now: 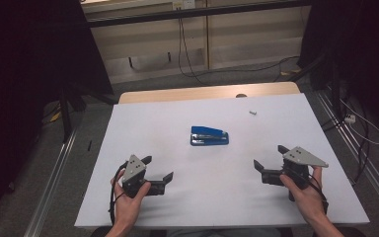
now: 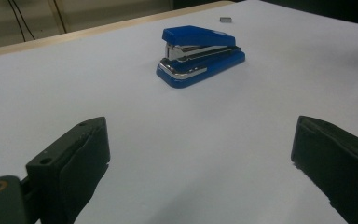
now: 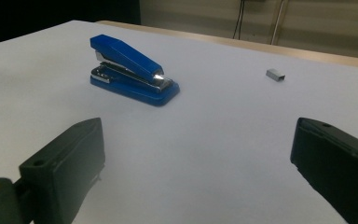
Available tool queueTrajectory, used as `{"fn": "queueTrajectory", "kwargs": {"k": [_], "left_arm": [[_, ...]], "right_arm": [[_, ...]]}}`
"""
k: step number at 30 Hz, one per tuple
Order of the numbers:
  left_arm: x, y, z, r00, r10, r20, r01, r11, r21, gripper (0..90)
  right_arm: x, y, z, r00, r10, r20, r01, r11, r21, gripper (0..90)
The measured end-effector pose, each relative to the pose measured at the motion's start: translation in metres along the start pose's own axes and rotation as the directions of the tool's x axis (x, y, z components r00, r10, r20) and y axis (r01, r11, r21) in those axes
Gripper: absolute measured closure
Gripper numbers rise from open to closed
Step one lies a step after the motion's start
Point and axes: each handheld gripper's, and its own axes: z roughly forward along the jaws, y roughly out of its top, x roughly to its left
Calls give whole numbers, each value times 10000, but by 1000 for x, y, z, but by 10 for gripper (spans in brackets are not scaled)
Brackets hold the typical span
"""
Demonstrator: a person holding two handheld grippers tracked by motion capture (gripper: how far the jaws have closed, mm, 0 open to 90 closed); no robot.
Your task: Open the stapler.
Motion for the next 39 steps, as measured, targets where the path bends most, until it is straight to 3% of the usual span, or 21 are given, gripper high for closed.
{"fn": "queueTrajectory", "kwargs": {"k": [3, 15, 18, 24, 30, 32, 36, 39], "left_arm": [[-3, 3, 2, 9999, -112, 54, 112, 9999, -108, 46], [-8, 18, 26, 9988, 445, 205, -444, 9990, -66, 67], [-5, 22, 34, 9988, 372, 307, -375, 9993, 89, 84], [0, 32, 48, 9984, 380, 427, -379, 9993, -15, 83], [6, 38, 61, 9987, 310, 404, -301, 9993, -218, 66], [7, 39, 64, 9987, 195, 465, -190, 9998, -116, 59], [9, 43, 68, 9983, 331, 471, -325, 9994, -121, 57], [10, 48, 73, 9982, 386, 460, -369, 9986, -368, 55]], "right_arm": [[3, 5, 0, 9999, 59, -84, -60, 9998, -166, 24], [18, 11, 19, 9970, -127, -768, 123, 9999, -49, 19], [17, 13, 26, 9965, -103, -827, 110, 9999, 82, 21], [18, 21, 44, 9897, 40, -1431, 0, 9996, 277, 24], [25, 32, 56, 9882, -368, -1485, 392, 9991, 133, 15], [28, 35, 60, 9873, -397, -1536, 404, 9992, 18, 19], [32, 39, 67, 9818, -307, -1873, 286, 9995, -139, 11], [34, 40, 77, 9791, -385, -1995, 378, 9993, -74, 16]]}}
